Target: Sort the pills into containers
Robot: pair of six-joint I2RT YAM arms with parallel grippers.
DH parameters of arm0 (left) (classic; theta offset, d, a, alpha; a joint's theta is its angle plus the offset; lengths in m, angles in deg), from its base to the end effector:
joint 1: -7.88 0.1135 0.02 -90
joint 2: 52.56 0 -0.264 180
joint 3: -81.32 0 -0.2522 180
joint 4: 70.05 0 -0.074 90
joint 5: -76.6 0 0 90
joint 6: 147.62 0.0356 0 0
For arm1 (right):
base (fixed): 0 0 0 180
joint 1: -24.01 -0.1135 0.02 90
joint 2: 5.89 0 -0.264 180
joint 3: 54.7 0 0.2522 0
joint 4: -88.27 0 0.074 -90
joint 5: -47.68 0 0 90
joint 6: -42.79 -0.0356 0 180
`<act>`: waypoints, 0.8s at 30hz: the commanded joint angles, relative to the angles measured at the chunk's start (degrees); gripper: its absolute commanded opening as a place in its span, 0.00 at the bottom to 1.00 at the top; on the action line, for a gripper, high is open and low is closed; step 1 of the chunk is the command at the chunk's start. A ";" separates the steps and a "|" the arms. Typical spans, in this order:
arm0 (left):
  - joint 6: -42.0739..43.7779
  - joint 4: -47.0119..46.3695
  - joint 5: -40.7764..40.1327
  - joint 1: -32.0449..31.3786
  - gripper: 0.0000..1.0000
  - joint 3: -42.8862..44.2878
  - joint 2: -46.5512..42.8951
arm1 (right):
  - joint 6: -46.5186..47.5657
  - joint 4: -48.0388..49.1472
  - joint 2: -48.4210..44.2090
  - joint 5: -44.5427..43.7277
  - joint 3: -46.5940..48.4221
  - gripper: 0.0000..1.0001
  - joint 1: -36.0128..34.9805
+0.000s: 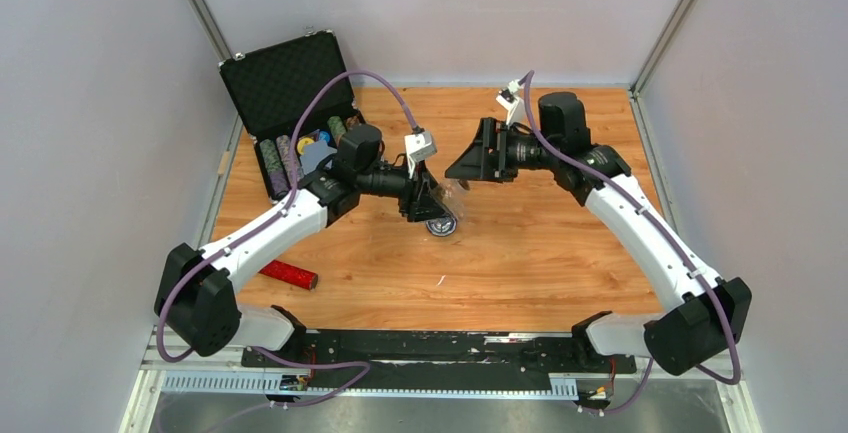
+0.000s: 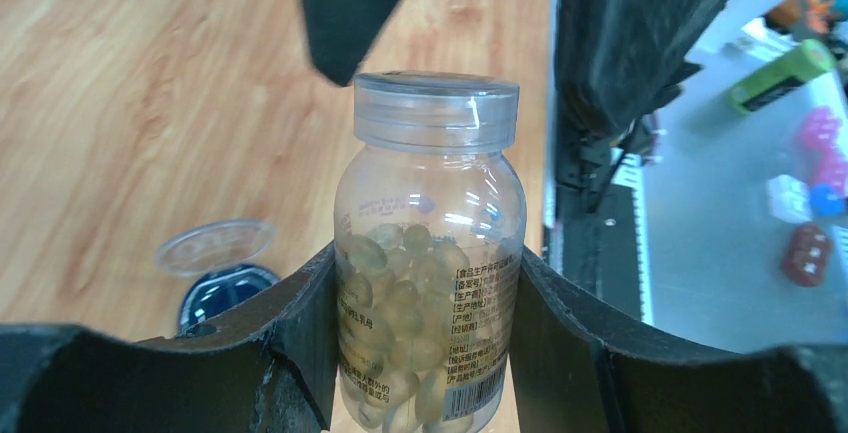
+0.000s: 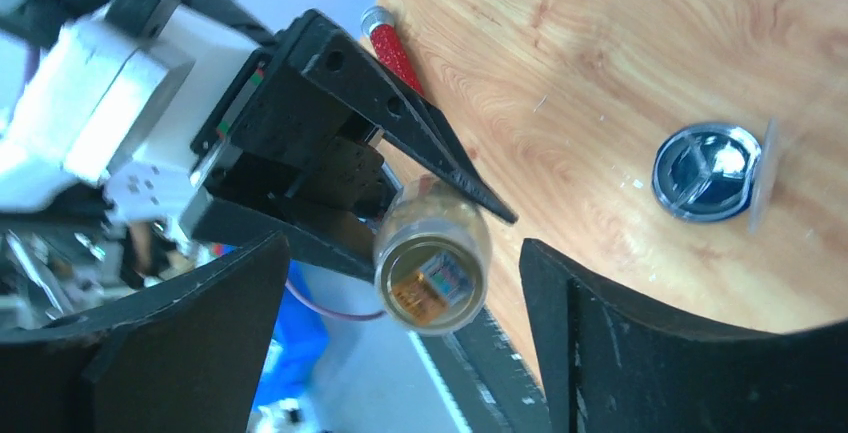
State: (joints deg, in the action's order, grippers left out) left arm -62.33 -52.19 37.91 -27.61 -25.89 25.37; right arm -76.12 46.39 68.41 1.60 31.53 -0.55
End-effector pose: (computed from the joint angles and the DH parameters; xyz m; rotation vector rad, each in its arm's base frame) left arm 0.2319 -0.1995 0.3115 1.1172 1.7186 -1.3255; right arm 0.2459 0.1395 0.3700 -0.4220 2.1829 1.3427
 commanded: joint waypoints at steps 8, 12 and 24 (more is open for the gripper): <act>16.60 9.34 -8.45 0.03 0.00 5.71 -1.92 | -15.92 -12.41 6.21 -6.13 5.41 0.68 -0.14; 18.55 9.73 -7.45 0.04 0.00 5.48 -2.41 | -17.01 -12.46 7.34 -5.45 5.89 0.59 -0.14; 6.86 4.78 -3.73 0.02 0.00 5.03 -4.96 | -12.48 -3.93 6.73 8.40 4.21 0.10 -0.32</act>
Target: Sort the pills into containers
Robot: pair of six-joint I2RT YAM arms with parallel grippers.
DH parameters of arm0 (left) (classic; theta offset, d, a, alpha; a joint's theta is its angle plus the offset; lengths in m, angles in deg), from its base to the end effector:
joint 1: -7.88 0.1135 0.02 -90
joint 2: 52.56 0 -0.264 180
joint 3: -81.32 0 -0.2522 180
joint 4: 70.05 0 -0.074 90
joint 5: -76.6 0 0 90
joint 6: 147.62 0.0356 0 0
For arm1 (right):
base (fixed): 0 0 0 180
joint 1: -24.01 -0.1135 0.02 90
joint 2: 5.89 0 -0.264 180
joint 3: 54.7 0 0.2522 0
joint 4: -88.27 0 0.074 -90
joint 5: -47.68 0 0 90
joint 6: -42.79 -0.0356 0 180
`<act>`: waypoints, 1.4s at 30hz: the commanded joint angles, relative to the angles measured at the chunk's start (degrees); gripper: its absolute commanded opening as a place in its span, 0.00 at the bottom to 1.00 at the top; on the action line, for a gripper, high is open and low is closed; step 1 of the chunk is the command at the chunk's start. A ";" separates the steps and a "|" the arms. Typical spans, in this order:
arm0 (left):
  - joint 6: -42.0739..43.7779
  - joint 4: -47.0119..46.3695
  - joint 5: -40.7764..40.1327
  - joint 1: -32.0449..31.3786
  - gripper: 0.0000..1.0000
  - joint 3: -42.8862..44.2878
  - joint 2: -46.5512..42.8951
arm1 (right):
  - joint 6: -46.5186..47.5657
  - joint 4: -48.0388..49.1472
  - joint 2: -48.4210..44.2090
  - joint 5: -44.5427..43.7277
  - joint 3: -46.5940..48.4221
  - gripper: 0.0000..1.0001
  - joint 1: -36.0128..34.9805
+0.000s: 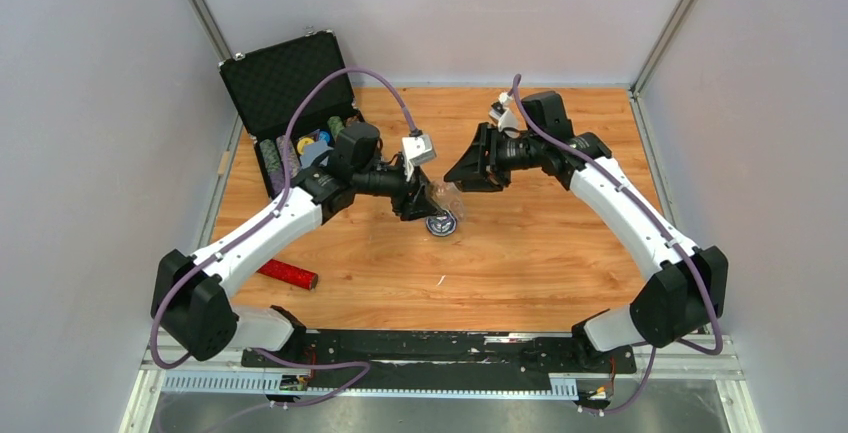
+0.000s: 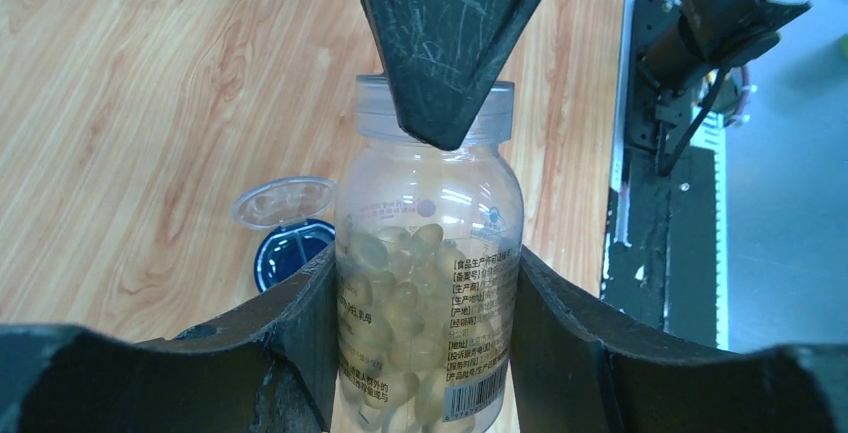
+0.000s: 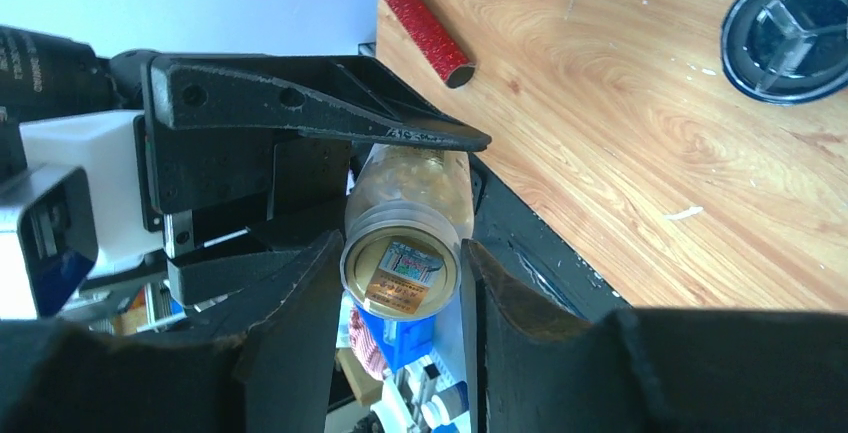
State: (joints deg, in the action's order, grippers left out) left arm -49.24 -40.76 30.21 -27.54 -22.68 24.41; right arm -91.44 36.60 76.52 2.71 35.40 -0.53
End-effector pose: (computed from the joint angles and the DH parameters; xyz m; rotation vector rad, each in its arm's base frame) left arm 0.2293 -0.1932 0.3162 1.2084 1.7360 -1.0787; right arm 0.2683 0.1502 0.3401 -0.0062 2.5537 1.4636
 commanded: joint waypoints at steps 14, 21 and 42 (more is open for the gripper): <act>-7.09 -1.56 14.58 0.04 0.00 3.59 -2.77 | 28.62 10.72 -7.49 13.41 -3.63 0.45 -0.43; 1.32 -0.22 1.99 0.00 0.00 2.71 -2.49 | 8.22 7.46 -8.00 -3.04 -3.13 1.00 -0.16; 3.58 -1.18 -3.38 -0.03 0.00 0.18 -3.07 | -4.49 7.86 -0.71 3.48 -0.99 0.15 -0.43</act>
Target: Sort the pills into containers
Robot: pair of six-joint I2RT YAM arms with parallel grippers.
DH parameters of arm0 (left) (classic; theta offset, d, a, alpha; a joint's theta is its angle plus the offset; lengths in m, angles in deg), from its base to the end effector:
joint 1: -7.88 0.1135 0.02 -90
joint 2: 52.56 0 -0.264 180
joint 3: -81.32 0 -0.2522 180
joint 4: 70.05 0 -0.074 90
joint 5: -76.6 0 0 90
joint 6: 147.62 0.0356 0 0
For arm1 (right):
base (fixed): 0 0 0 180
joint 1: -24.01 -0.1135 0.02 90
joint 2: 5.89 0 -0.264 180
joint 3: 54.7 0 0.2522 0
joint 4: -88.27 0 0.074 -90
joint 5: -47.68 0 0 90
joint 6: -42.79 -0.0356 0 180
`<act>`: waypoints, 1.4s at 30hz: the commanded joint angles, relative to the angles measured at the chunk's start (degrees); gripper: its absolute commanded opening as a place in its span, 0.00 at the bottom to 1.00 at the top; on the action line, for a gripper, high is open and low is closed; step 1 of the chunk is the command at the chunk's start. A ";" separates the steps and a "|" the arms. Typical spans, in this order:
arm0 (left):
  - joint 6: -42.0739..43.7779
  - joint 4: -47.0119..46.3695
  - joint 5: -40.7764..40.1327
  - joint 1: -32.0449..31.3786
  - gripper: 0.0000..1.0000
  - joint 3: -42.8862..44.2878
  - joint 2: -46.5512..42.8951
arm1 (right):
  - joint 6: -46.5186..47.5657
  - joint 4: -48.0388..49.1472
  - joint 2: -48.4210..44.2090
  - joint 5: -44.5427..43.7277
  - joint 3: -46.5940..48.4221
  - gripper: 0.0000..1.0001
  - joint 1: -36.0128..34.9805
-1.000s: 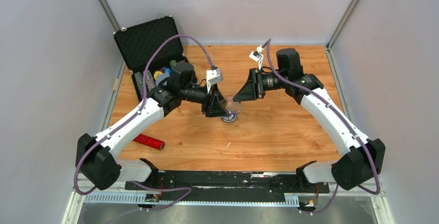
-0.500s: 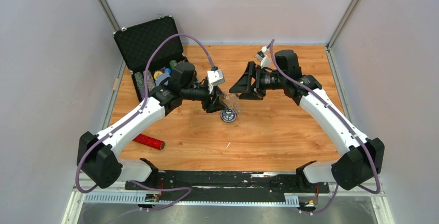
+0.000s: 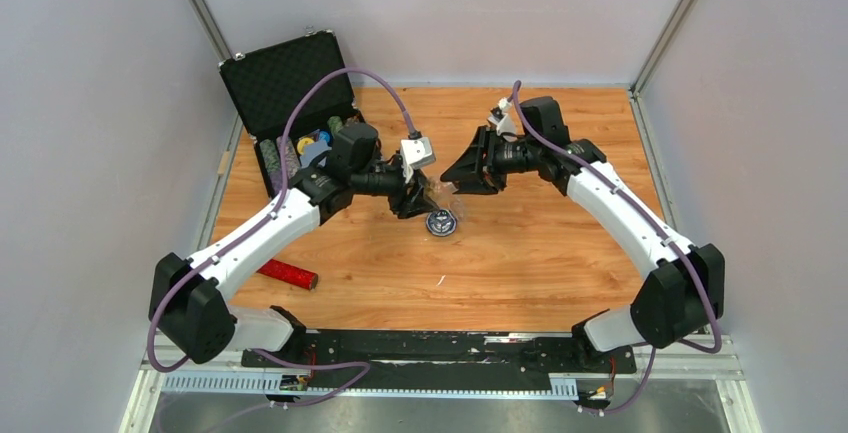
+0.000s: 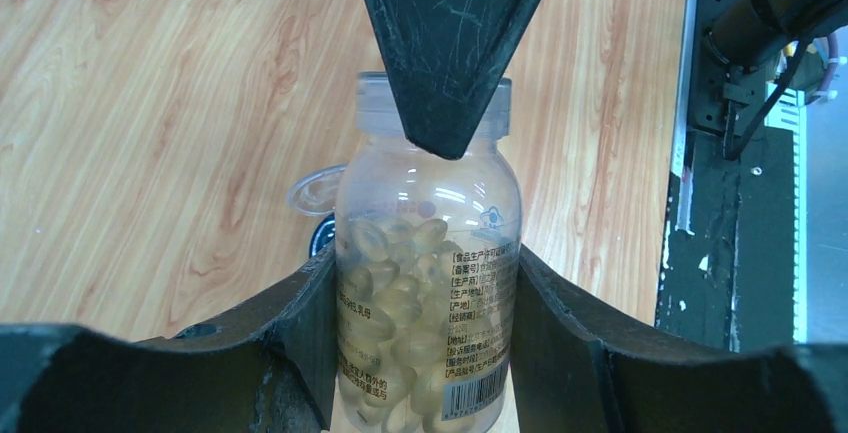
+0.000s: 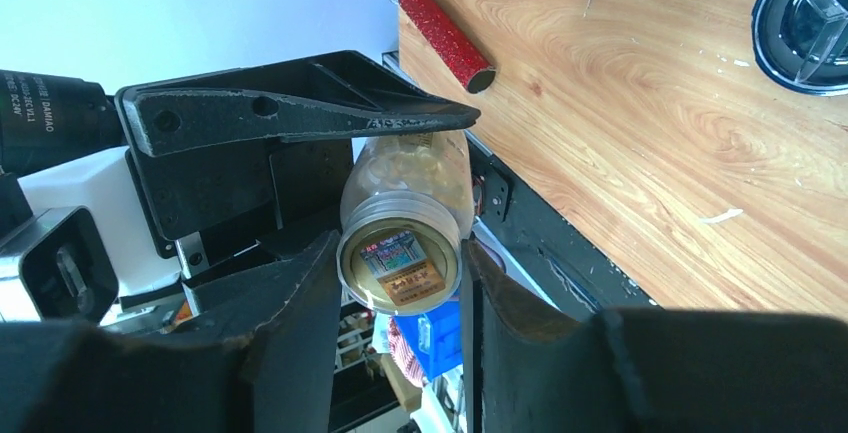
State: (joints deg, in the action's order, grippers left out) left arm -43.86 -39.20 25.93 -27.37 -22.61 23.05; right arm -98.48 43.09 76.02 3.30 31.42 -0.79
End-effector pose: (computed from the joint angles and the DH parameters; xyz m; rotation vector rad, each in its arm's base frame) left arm 0.2272 -0.1882 0.3199 1.2393 1.7011 -0.9441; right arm 0.2699 0.1527 0.3285 0.1057 2.5462 1.5323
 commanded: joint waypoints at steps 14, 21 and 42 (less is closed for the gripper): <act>-3.18 12.25 30.09 -0.18 0.00 10.13 2.83 | 34.19 6.32 -12.94 16.68 0.93 0.00 -0.16; -4.73 7.02 28.92 -0.26 0.00 11.31 2.96 | 31.30 6.04 -15.91 1.15 -0.93 1.00 -0.08; -4.50 -3.22 2.35 -0.57 0.00 4.40 -3.33 | -1.77 1.70 -4.36 0.25 2.72 0.56 0.10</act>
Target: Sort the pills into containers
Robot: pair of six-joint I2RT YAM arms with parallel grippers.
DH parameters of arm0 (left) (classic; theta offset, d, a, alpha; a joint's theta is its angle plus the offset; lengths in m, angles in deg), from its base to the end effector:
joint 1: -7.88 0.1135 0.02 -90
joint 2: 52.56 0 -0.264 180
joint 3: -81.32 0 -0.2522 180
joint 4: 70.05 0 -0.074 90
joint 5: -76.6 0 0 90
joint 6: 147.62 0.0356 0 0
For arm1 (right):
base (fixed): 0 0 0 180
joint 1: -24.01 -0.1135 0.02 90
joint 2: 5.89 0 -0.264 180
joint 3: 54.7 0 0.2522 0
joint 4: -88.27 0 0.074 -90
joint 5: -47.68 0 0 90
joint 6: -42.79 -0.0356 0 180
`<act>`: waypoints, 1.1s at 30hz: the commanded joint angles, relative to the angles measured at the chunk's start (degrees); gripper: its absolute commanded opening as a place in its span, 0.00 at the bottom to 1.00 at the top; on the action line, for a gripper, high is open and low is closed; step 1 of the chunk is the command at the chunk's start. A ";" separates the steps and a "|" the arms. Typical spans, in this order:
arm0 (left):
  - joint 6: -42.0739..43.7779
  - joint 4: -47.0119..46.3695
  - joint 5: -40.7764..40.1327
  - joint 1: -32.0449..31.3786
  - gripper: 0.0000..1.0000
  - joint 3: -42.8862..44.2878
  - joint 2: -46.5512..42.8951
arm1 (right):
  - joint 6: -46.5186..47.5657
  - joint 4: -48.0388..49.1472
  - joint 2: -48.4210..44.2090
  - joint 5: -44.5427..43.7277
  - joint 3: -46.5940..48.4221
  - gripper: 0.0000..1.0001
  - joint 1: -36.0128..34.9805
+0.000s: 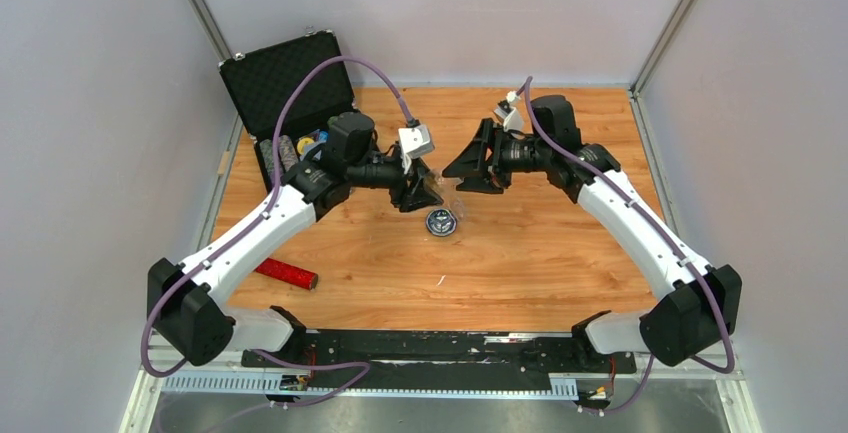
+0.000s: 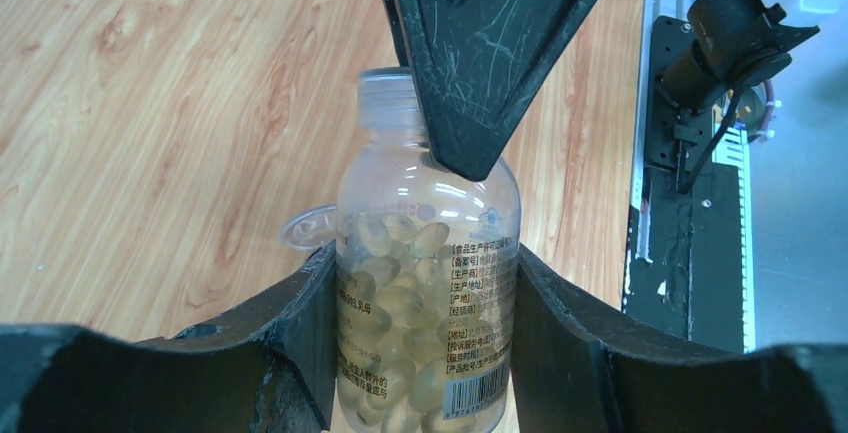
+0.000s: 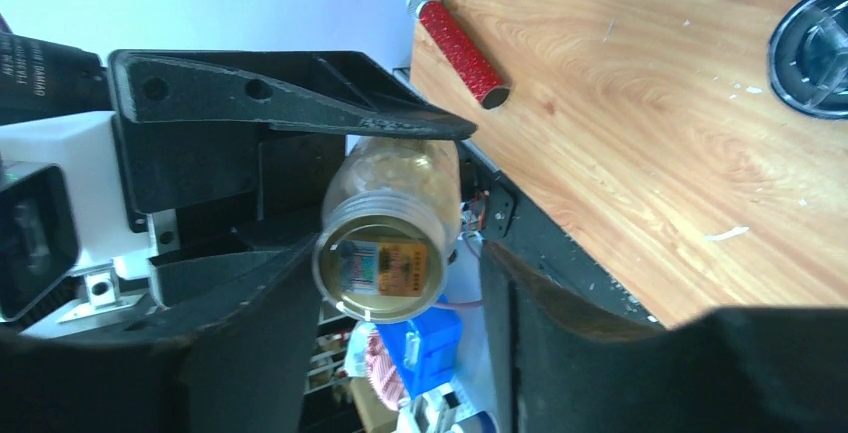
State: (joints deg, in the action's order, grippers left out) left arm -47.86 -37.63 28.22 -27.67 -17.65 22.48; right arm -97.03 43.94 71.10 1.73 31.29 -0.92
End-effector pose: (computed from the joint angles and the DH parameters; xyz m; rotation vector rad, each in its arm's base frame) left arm 0.2245 -0.1895 0.3501 1.2041 1.6629 -1.0167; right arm 0.2534 0.1451 0.3526 0.0270 2.4359 1.5148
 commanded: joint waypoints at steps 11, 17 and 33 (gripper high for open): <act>-7.59 -6.60 6.99 -0.22 0.00 -0.72 -2.89 | 20.35 12.43 -2.83 10.19 -3.54 0.00 0.35; -10.81 -8.78 13.40 -0.27 0.00 -1.28 -2.76 | 32.77 16.92 -5.42 14.98 -8.04 0.15 0.48; 1.19 -5.22 -1.24 -0.23 0.00 -2.91 -1.91 | 0.91 4.87 -2.97 0.76 -0.56 0.82 0.39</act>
State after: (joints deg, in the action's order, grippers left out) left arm -50.90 -41.87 29.12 -27.72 -21.04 20.91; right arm -84.73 49.76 67.47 3.65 27.11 -0.55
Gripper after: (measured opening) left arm 0.608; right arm 0.853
